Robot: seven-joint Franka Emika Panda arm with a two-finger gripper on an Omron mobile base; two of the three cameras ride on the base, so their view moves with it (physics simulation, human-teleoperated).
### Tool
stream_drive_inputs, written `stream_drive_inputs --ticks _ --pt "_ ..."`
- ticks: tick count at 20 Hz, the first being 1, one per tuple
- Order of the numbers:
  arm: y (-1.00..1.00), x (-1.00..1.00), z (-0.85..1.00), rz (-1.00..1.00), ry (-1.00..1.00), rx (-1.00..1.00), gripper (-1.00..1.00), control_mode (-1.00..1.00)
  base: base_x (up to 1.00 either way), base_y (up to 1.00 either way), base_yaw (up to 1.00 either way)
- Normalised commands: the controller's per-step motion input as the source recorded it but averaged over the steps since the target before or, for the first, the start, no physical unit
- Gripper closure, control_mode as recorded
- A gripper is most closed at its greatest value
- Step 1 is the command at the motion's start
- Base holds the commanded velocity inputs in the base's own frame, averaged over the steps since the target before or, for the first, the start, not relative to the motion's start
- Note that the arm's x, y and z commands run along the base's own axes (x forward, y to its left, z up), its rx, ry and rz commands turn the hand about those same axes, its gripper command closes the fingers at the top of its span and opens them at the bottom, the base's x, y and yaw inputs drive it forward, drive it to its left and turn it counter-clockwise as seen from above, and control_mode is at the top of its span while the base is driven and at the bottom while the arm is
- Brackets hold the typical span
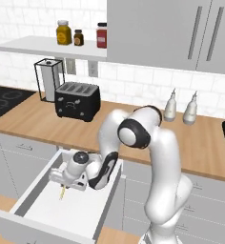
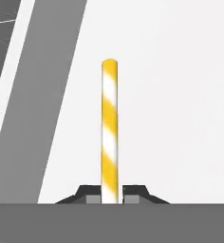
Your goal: Take a straw from the drawer in front and place it inside the glass cup on the dining counter.
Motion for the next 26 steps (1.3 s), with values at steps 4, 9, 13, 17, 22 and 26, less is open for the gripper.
stream_drive_inputs --ticks 4,9,13,17,22,26 --pt "0.00 0.00 1.00 -0.08 -0.01 0.11 1.00 -1.00 0.00 0.00 0.00" --pt "0.00 0.00 1.00 -0.07 0.00 0.05 1.00 -1.00 0.00 0.00 0.00" --pt "0.00 0.00 1.00 -0.09 -0.12 0.08 1.00 -1.00 0.00 0.00 0.00" --pt "0.00 -0.01 1.00 -0.06 -0.33 0.10 1.00 -1.00 0.00 0.00 0.00" --pt "-0.25 -0.39 1.00 -0.05 -0.60 0.18 1.00 -1.00 0.00 0.00 0.00" --pt "-0.71 -0.62 0.99 -0.02 -0.47 0.28 1.00 -1.00 0.00 0.00 0.00"
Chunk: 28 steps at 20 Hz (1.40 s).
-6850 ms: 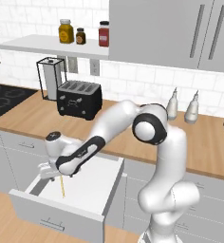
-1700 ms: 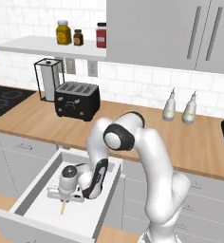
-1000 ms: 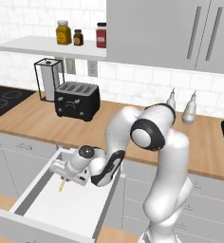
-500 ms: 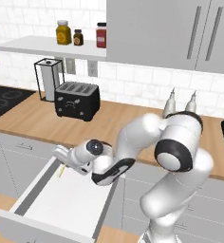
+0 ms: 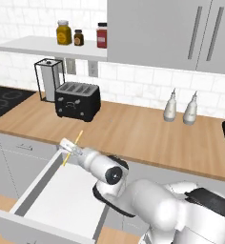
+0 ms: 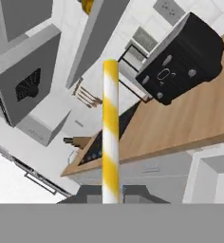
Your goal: Take a straw from the drawer in front and place it inside the glass cup on the dining counter.
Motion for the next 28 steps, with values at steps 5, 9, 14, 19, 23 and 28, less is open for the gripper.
stream_drive_inputs --ticks 5,9,14,19,23,28 --pt "-1.00 -0.40 0.94 -0.09 0.14 0.30 1.00 -1.00 0.00 0.00 0.00" --pt "-0.99 -0.19 1.00 -0.19 0.41 0.28 1.00 -1.00 0.00 0.00 0.00" --pt "-0.91 -0.14 0.98 -0.28 0.52 0.16 1.00 -1.00 0.00 0.00 0.00" --pt "-0.87 -0.05 0.31 -0.35 0.52 -0.02 1.00 -1.00 0.00 0.00 0.00" --pt "-0.69 0.00 -0.30 -0.28 0.40 -0.10 1.00 -1.00 0.00 0.00 0.00" --pt "-0.59 -0.10 -0.28 -0.18 0.42 -0.08 1.00 -1.00 0.00 0.00 0.00"
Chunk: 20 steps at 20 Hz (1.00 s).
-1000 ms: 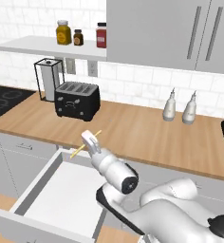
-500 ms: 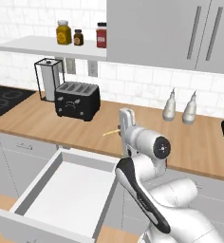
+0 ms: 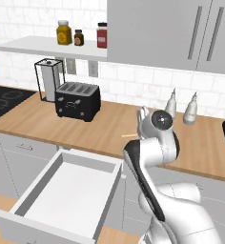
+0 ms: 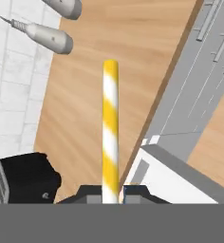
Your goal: Take a straw from the drawer in front and place it inside the glass cup on the dining counter.
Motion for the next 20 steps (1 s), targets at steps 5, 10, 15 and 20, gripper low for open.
stream_drive_inputs --ticks 5,10,15,20 --pt "-0.60 -0.40 -0.48 -0.16 0.20 -0.01 1.00 -1.00 0.00 0.00 0.00" --pt "-0.52 -0.63 -0.62 -0.16 -0.09 0.00 1.00 -1.00 0.00 0.00 0.00" --pt "-0.39 -0.40 -0.46 -0.04 -0.18 0.03 1.00 -1.00 0.00 0.00 0.00" --pt "-0.35 -0.13 -0.20 0.00 -0.12 0.07 1.00 -1.00 0.00 0.00 0.00"
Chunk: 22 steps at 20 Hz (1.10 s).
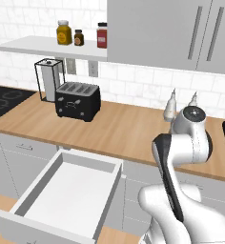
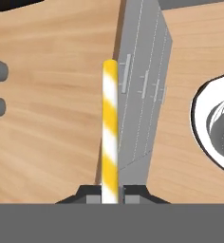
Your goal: Take a straw from the drawer in front and place it inside the glass cup on the dining counter.
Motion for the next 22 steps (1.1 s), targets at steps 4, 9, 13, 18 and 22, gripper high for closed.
stream_drive_inputs --ticks 4,9,13,18,22 --pt "-0.17 -0.08 -0.14 0.00 -0.12 0.02 1.00 -1.00 0.00 0.00 0.00" --pt "0.00 0.00 0.00 0.00 0.00 0.00 1.00 1.00 -0.49 -0.08 0.00" --pt "0.00 0.00 0.00 0.00 0.00 0.00 1.00 1.00 -0.71 0.00 0.00" --pt "0.00 0.00 0.00 0.00 0.00 0.00 1.00 1.00 -0.65 0.00 0.08" --pt "0.00 0.00 0.00 0.00 0.00 0.00 1.00 1.00 -0.48 0.14 0.32"
